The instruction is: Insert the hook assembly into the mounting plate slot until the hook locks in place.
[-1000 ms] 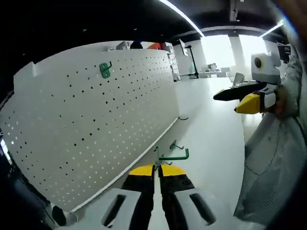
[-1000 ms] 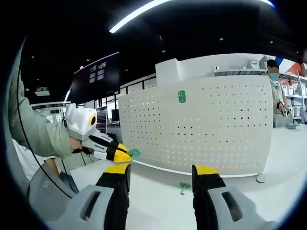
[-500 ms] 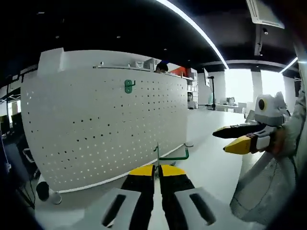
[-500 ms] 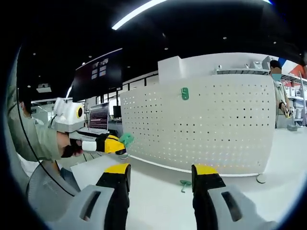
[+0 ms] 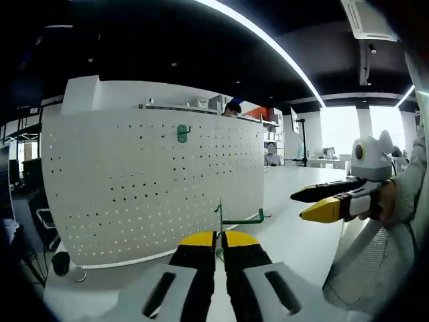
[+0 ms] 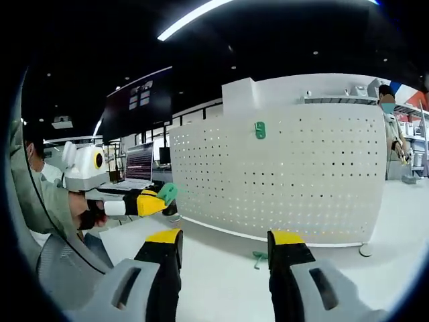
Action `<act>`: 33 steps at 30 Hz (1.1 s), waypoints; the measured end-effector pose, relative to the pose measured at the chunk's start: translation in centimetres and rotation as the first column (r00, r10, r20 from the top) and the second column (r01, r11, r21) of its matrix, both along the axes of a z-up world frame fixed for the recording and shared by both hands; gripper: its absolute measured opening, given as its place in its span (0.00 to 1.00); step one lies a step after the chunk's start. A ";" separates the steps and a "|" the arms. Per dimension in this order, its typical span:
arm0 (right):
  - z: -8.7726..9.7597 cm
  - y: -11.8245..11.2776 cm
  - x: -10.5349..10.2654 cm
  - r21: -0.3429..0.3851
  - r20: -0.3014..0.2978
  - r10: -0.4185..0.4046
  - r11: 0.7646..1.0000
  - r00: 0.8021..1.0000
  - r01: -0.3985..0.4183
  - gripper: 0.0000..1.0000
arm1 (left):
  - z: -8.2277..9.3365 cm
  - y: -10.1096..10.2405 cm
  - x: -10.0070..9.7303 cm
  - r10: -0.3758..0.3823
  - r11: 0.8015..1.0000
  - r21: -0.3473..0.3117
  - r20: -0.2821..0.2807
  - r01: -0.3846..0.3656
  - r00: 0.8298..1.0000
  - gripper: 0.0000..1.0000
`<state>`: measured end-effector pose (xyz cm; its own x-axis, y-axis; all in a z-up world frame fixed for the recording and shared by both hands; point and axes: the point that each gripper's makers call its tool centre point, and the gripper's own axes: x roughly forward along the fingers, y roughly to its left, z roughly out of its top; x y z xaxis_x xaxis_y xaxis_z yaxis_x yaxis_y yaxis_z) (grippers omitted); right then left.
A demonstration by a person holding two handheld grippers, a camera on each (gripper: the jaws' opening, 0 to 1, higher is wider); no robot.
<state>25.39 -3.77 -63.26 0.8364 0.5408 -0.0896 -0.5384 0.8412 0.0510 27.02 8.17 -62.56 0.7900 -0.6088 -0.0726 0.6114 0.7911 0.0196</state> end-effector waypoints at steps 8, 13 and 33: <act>-0.2 0.1 0.0 -0.003 -0.008 0.006 1.000 1.000 -0.006 0.49 | -0.7 -0.4 -0.6 -0.008 1.000 -0.006 -0.007 0.008 1.000 0.04; -0.4 0.3 0.0 -0.009 -0.015 0.010 1.000 1.000 -0.011 0.49 | -1.5 -0.5 -1.0 -0.011 1.000 -0.015 -0.022 0.010 1.000 0.04; -0.9 0.8 -0.1 -0.042 -0.028 0.027 0.999 0.999 -0.028 0.47 | -2.2 -0.6 -1.0 -0.022 1.000 -0.012 -0.023 0.021 0.999 0.04</act>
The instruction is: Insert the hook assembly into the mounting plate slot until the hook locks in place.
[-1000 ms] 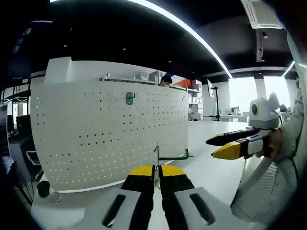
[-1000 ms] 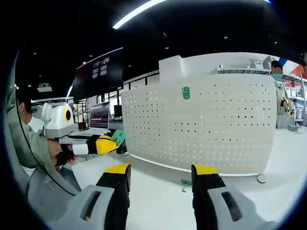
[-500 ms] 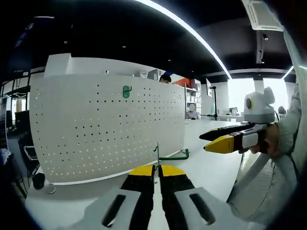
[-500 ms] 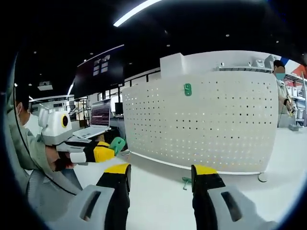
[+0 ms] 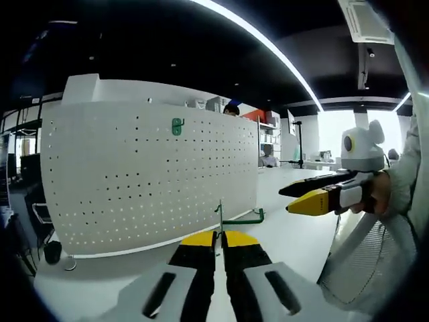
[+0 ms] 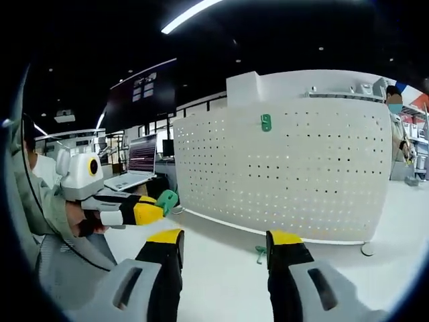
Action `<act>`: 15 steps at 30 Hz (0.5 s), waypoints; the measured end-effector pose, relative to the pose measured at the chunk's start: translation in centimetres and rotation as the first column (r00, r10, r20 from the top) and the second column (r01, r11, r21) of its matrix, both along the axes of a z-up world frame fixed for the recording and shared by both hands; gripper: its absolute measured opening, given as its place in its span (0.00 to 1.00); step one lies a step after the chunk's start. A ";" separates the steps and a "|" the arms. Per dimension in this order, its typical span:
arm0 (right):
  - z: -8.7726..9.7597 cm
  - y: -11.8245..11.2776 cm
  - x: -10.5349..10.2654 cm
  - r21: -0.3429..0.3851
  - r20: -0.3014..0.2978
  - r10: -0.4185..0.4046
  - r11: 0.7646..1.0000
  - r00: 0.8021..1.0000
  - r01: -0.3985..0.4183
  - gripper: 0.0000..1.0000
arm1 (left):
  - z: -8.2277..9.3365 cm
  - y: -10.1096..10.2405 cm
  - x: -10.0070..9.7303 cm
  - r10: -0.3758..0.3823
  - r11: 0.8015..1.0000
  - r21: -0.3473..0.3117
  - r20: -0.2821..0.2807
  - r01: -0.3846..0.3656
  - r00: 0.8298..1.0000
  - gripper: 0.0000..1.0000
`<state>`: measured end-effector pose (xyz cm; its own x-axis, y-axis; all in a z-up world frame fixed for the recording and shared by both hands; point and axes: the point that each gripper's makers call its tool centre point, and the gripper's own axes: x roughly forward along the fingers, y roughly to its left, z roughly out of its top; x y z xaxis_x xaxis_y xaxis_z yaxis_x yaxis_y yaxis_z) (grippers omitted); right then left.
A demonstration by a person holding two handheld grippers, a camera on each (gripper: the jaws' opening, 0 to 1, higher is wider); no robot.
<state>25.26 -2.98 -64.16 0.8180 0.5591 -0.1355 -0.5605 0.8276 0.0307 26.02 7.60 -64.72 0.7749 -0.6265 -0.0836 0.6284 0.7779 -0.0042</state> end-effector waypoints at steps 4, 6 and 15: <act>0.0 0.1 0.0 0.002 -0.004 0.004 1.000 1.000 -0.004 0.45 | 0.2 0.0 0.0 -0.001 1.000 -0.001 0.013 0.001 1.000 0.04; 0.0 0.1 0.0 -0.005 0.003 0.001 1.000 1.000 -0.001 0.45 | 0.3 -0.1 0.0 -0.005 1.000 -0.002 0.016 0.005 1.000 0.04; 0.2 0.6 -0.3 -0.010 0.002 0.016 1.000 1.000 -0.016 0.44 | 0.7 -0.1 -0.2 -0.011 1.000 -0.006 0.034 0.011 0.999 0.04</act>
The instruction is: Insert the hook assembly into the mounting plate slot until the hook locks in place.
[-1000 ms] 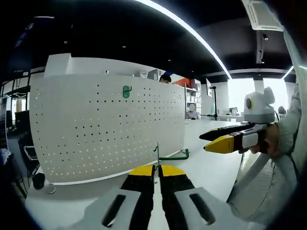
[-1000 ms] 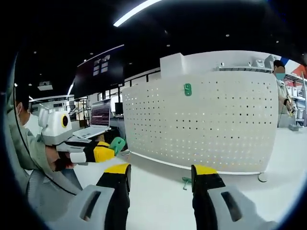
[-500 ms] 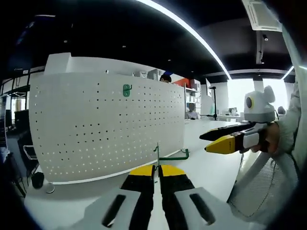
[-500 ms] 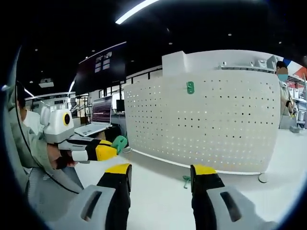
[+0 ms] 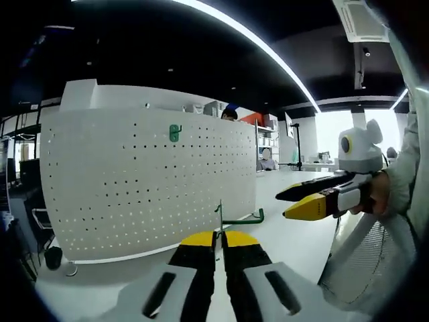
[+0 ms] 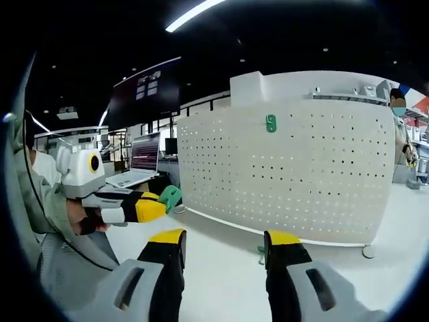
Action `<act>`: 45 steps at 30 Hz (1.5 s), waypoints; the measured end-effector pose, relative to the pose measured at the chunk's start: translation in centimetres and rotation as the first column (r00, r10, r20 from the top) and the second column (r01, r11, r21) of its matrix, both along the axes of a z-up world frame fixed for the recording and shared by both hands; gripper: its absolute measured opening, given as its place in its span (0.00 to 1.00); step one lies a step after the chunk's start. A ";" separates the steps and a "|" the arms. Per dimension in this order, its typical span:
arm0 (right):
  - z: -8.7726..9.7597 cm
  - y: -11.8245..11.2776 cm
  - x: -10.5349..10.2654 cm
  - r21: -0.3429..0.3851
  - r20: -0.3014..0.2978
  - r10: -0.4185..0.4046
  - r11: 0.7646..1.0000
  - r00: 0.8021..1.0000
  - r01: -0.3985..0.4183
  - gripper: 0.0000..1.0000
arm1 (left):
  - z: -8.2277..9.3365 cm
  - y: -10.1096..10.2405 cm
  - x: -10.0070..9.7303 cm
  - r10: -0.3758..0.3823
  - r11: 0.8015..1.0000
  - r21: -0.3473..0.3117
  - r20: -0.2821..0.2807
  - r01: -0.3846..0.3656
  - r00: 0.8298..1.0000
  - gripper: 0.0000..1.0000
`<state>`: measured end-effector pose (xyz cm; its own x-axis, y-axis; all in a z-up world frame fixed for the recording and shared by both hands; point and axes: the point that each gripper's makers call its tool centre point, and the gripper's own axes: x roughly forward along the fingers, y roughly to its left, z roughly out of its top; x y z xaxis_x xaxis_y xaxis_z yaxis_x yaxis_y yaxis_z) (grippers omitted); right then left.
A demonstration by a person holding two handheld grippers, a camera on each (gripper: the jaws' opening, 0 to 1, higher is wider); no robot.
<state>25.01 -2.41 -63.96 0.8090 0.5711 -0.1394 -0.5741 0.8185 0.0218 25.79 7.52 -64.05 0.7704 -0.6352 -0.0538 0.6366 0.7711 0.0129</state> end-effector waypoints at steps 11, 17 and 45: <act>1.6 2.9 -1.3 0.048 0.004 0.086 0.995 0.996 -0.086 0.33 | 0.4 -0.1 -0.2 -0.009 1.000 0.002 0.026 0.009 1.000 0.04; 2.9 4.2 -1.6 0.070 0.020 0.120 0.990 0.993 -0.121 0.30 | 1.1 -0.1 -0.3 -0.010 1.000 -0.005 0.062 0.010 0.998 0.04; 5.4 7.1 -1.5 0.138 0.036 0.200 0.969 0.979 -0.203 0.15 | 3.6 -0.1 -0.8 -0.008 0.999 -0.044 0.169 0.016 0.986 0.04</act>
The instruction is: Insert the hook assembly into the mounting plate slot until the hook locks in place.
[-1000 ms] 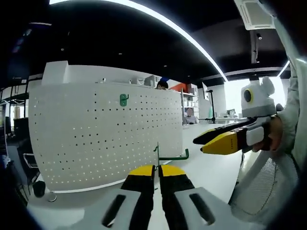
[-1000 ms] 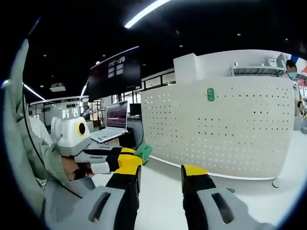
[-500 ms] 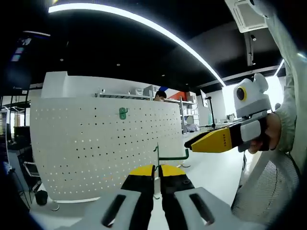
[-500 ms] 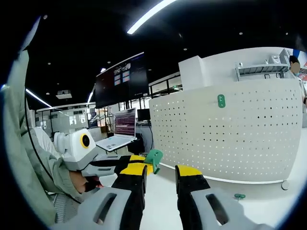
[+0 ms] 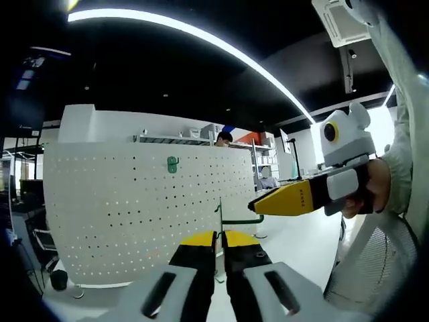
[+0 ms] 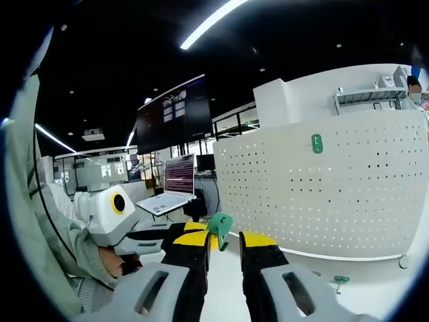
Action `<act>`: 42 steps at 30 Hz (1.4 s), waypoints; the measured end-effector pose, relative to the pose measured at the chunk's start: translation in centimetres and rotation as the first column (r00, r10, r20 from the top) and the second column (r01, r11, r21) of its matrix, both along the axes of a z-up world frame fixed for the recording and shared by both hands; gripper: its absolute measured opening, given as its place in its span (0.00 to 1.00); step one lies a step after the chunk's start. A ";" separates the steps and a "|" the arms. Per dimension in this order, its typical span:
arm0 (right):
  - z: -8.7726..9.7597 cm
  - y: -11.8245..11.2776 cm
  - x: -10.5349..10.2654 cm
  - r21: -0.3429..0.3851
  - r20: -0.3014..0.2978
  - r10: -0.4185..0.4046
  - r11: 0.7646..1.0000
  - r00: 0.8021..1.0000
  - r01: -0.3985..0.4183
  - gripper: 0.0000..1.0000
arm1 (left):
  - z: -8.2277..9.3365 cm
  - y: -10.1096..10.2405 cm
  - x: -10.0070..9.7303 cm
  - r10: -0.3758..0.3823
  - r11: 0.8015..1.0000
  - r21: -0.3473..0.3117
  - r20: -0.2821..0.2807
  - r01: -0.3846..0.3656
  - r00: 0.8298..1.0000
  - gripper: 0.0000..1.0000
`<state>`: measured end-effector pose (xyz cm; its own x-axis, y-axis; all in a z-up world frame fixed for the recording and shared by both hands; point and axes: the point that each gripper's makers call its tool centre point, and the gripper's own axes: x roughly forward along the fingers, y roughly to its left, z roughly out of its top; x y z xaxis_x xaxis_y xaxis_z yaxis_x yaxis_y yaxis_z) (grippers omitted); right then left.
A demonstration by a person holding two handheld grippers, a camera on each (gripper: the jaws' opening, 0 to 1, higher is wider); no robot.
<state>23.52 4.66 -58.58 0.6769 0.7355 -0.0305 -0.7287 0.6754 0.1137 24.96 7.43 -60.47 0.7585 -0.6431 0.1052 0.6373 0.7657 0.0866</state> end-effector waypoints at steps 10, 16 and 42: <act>0.3 1.0 0.3 0.009 0.001 0.015 1.000 1.000 -0.015 0.13 | 0.2 0.0 -0.1 -0.005 1.000 -0.016 0.004 0.005 1.000 0.04; 0.3 1.4 0.4 0.008 0.002 0.023 1.000 1.000 -0.023 0.12 | 0.2 0.0 -0.1 -0.005 1.000 -0.020 0.002 0.005 1.000 0.04; -0.1 2.4 0.8 0.043 -0.030 0.051 0.998 0.998 -0.050 0.07 | 0.9 -0.1 -0.4 -0.034 0.996 -0.088 -0.006 0.034 0.999 0.04</act>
<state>24.36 7.04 -58.66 0.6382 0.7697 -0.0194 -0.7573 0.6320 0.1643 24.55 7.33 -59.54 0.7374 -0.6570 0.1568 0.6634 0.7482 0.0151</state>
